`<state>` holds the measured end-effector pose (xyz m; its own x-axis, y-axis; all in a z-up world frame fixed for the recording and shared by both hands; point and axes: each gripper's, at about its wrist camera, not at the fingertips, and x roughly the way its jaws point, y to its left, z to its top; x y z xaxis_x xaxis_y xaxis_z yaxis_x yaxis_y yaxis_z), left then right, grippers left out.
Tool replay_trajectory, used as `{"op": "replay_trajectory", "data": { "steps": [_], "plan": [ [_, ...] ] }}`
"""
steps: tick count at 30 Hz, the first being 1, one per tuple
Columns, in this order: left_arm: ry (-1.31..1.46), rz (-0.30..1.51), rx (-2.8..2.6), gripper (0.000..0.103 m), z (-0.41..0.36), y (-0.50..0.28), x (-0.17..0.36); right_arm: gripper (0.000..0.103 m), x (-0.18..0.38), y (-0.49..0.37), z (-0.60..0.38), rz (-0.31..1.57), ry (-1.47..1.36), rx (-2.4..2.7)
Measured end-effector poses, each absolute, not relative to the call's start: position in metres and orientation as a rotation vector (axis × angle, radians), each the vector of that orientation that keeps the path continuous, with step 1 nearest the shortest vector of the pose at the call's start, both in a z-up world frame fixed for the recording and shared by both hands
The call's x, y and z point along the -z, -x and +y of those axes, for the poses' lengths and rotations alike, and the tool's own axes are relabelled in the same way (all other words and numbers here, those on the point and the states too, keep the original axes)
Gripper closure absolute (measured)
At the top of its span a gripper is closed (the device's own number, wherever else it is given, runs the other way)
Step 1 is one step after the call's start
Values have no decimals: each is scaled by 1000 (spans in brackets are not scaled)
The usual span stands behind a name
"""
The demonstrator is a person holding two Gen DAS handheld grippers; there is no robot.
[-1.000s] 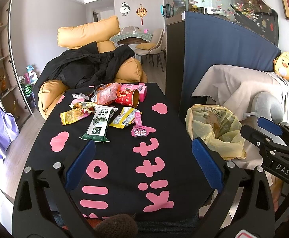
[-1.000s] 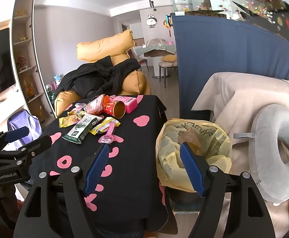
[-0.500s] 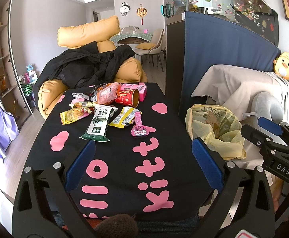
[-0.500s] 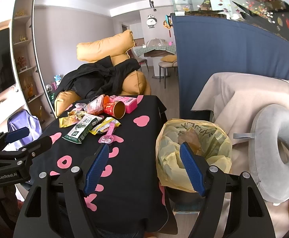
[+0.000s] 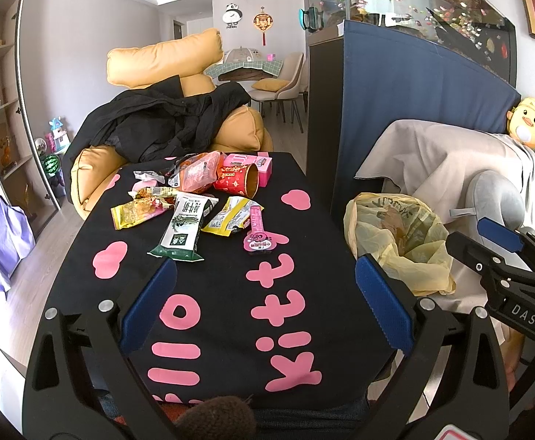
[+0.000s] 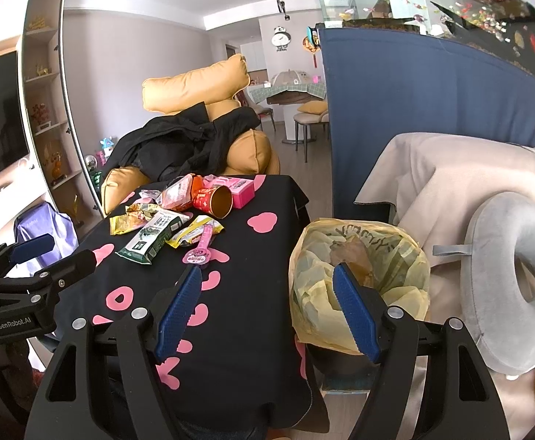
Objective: Collect trash
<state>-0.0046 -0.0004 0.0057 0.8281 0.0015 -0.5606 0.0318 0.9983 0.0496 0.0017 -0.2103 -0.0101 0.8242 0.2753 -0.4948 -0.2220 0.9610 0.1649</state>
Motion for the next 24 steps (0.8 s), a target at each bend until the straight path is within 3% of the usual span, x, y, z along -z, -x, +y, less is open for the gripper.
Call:
{"op": "replay_trajectory", "data": {
  "steps": [24],
  "plan": [
    [-56,606,13,9,-1,4,-3,33,16,-5,-209,543,-96,-256]
  ]
}}
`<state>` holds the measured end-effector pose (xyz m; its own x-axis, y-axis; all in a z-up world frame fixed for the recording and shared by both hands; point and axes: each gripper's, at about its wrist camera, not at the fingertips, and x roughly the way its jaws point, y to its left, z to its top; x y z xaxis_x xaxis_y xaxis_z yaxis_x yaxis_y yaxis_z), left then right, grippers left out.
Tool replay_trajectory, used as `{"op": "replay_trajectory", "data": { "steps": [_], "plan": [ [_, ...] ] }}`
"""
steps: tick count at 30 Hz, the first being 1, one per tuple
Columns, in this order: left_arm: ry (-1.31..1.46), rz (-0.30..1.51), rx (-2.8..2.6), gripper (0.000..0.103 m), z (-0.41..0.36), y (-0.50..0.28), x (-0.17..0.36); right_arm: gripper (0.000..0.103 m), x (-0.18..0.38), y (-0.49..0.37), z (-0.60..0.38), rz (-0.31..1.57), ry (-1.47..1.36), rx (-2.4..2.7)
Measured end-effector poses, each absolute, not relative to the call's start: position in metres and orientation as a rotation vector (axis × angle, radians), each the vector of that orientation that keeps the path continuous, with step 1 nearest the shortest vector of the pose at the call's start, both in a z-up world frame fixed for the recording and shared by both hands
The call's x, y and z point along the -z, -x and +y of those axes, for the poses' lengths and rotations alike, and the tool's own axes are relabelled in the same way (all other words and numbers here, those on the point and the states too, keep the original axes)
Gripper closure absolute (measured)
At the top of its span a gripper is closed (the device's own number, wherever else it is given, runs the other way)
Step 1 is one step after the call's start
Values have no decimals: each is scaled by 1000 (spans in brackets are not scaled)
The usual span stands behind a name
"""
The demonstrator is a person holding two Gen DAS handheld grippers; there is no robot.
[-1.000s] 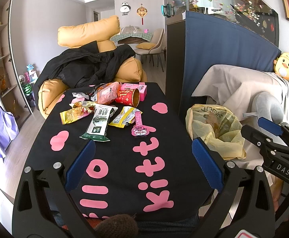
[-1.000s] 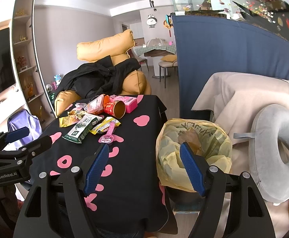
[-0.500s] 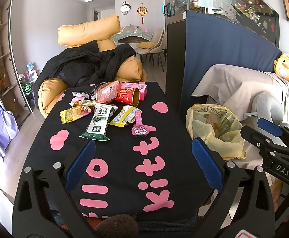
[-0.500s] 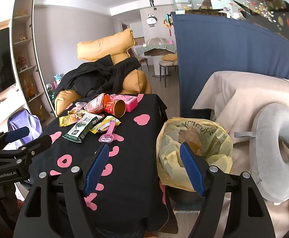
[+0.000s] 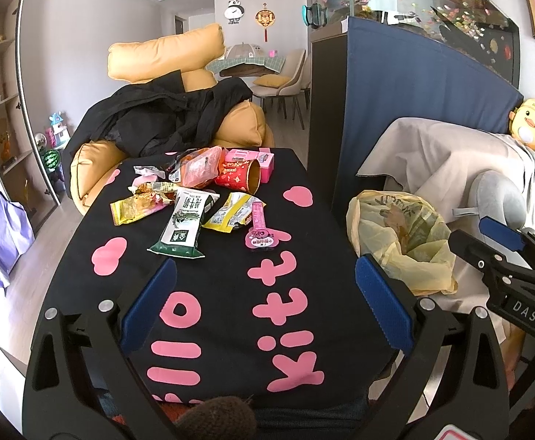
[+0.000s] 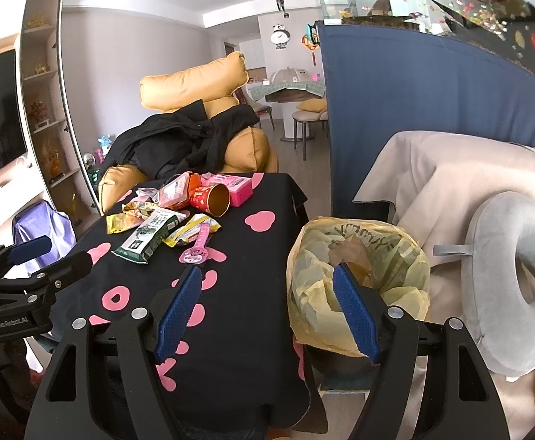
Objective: Collect trash
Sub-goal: 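Grasp the green milk carton with the left tool while the right tool grasps the pink lollipop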
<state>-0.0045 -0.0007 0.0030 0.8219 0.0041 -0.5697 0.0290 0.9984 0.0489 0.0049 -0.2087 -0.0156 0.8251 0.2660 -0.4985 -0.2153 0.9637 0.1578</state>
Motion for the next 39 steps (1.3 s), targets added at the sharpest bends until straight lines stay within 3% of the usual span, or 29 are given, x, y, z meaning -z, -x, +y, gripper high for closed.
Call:
{"op": "replay_trajectory", "data": {
  "steps": [10,21,32,39],
  "plan": [
    [-4,661,48,9,43,-44,19,33,25,-42,-202,541,-112,-245],
    [188,672,-31,9,162,-95,60,33,52,-90,-128,622,-6,-394],
    [194,756,-18,9,218,-159,86,33,71,-172,-74,681,103,-406],
    [281,777,53,23,254,-209,87,33,87,-231,-60,756,85,-412]
  ]
}}
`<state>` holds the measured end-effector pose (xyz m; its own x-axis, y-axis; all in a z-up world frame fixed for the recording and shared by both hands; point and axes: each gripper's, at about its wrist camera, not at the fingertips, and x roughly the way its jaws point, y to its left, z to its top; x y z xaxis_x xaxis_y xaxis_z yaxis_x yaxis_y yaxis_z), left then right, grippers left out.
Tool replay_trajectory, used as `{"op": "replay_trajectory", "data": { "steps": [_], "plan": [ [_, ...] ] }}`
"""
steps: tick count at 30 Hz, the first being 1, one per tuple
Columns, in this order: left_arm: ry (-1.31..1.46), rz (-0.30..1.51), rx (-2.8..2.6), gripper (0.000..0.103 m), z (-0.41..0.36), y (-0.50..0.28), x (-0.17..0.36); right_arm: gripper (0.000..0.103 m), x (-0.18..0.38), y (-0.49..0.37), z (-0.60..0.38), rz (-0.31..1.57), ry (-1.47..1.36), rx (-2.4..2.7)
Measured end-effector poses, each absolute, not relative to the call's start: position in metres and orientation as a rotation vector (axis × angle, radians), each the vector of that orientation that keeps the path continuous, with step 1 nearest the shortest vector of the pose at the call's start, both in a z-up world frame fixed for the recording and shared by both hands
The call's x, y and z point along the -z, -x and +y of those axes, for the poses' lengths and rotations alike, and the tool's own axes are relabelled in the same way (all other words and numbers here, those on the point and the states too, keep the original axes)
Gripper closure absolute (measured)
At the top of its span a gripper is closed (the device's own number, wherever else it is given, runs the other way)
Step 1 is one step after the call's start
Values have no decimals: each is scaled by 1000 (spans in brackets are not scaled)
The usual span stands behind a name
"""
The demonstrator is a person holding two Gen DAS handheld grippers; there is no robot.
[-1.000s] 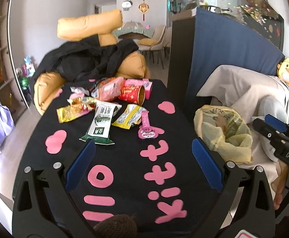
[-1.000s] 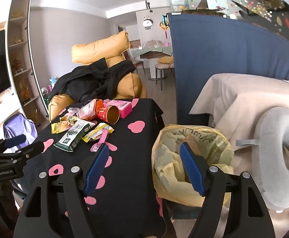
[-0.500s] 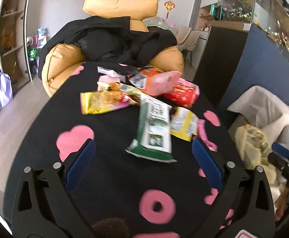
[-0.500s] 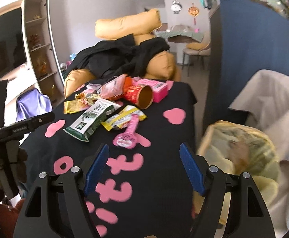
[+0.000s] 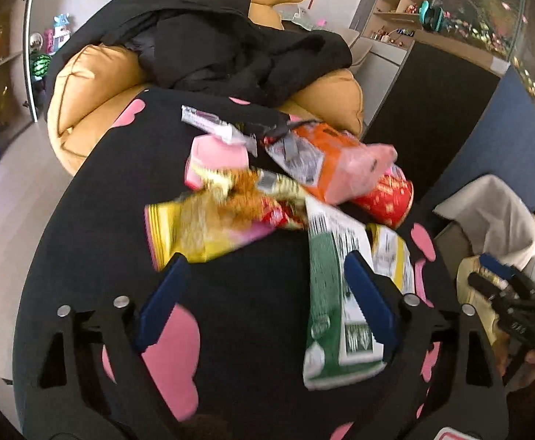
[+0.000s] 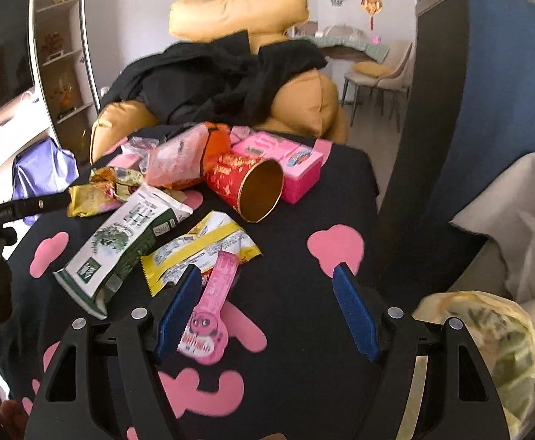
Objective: Collect trash
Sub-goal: 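Grasp the green milk carton with the left tool while the right tool grasps the pink lollipop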
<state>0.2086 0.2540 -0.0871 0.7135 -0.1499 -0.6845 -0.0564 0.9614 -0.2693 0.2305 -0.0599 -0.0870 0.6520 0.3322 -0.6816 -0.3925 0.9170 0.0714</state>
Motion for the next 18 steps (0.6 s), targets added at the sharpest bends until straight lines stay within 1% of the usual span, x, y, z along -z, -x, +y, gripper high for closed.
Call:
{"op": "replay_trajectory", "data": {
  "steps": [5,9,11,14,17,18],
  "plan": [
    [267,813,150,25,238,-223,90,33,103,-244,-50,827,102,-443],
    [297,873,220,26,209,-229,96,33,107,-250,-52,808,75,-438],
    [251,900,212,26,189,-232,98,33,107,-253,-54,793,73,-402],
    [150,915,153,26,167,-242,101,33,112,-257,-54,855,76,-434],
    [94,956,103,26,158,-259,111,33,113,-250,-60,849,90,-407],
    [77,976,78,29,156,-265,116,33,112,-246,-64,841,82,-399]
  ]
}}
